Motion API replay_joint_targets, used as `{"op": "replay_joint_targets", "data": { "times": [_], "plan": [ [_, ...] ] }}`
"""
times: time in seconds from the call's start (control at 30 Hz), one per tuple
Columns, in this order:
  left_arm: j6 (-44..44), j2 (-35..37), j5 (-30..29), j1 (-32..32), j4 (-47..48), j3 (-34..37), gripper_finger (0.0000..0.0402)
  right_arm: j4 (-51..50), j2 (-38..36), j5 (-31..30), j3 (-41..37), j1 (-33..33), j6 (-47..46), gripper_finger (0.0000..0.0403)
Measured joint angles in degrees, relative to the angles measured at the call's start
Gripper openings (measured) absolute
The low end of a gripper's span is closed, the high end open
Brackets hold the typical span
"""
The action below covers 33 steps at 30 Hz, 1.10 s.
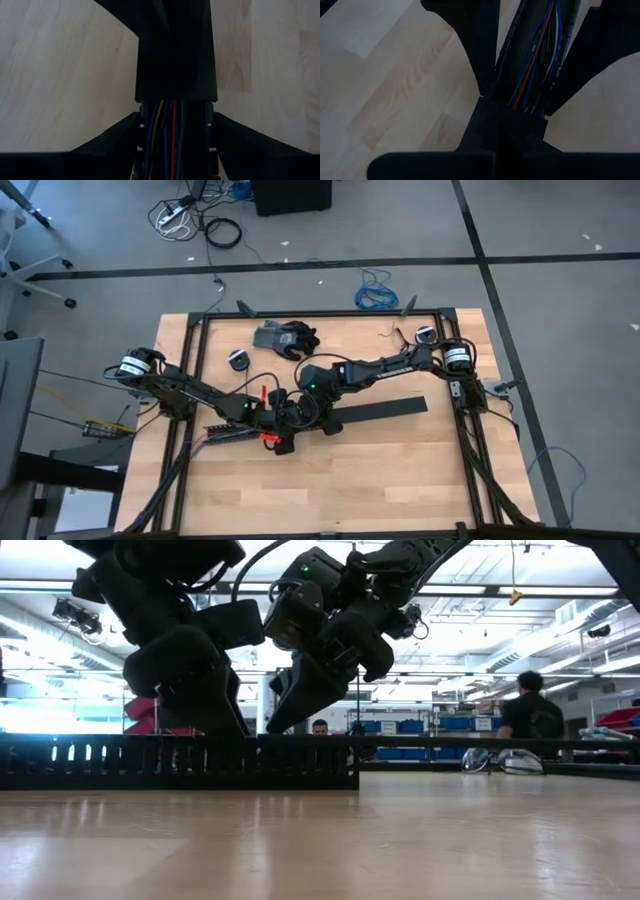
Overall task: Ziptie cables
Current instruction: Close the black cable duct with the cover
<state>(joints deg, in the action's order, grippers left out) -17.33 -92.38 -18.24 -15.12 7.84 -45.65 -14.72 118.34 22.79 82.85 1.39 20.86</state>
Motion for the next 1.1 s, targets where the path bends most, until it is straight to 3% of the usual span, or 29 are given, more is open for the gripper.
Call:
{"op": "replay_joint_targets", "data": {
  "times": [0.23,0.8,1.1],
  "plan": [
    [-0.03,0.09,-0.13,-0.18,0.26,0.13,0.0229,1.83,3.91,3.99,0.52,0.22,-0.96,0.0000],
    [-0.84,0.09,-0.31,-0.11,0.76,0.07,0.0229,4.88,4.02,6.55,0.39,1.19,-2.12,0.0000],
    [-1.22,0.04,-1.04,0.10,0.93,-0.14,0.0229,4.64,-0.14,1.52,0.16,1.09,-1.37,0.0000]
  ]
}}
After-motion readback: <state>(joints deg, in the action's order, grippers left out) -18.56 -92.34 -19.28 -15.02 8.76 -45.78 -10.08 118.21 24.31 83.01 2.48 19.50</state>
